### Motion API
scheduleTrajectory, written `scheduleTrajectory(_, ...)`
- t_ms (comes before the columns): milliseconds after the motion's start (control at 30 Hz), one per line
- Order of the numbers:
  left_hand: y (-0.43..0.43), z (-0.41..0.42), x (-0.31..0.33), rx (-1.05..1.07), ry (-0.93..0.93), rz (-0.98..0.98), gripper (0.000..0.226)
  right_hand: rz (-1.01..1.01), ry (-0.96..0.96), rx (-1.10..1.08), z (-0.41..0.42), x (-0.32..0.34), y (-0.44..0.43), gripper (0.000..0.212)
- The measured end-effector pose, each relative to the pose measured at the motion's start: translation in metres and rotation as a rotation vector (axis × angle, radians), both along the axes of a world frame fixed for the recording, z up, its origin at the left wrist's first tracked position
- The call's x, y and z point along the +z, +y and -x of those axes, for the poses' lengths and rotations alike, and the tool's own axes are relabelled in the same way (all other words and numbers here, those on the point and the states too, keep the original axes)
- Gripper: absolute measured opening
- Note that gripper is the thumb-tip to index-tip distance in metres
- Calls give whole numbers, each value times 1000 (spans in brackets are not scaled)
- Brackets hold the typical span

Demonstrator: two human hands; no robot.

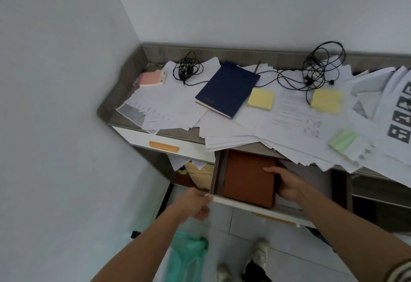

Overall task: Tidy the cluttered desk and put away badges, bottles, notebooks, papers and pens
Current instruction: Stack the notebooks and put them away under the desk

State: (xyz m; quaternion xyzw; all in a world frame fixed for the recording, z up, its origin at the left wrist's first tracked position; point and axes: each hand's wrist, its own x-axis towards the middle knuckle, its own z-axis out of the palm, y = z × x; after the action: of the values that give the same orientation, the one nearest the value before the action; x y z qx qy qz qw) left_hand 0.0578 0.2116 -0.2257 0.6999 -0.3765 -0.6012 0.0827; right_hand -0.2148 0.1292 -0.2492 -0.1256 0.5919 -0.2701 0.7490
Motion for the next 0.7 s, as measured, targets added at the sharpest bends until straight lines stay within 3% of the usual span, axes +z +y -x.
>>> scheduleTrajectory(133, -2, 2, -1, 62, 19, -29, 30, 6, -37, 36, -22, -11, -6, 57)
scheduleTrajectory(267, -3, 1, -3, 68, 27, -39, 31, 86, 106, 166, -15, -18, -14, 52)
scheduleTrajectory(367, -5, 1, -2, 46, 26, -34, 26, 207, 380, 326, -14, -15, -14, 34)
scheduleTrajectory(467, -6, 2, 0, 22, -12, -33, 29, 343, 697, 511, -18, -10, -10, 29)
scheduleTrajectory(567, -7, 3, 7, -84, -116, -1, 21, 416, 984, 852, -19, -2, -3, 39)
scheduleTrajectory(700, -28, -1, 25, -252, -304, 55, 18, 544, 1185, 1139, -25, 19, 5, 36)
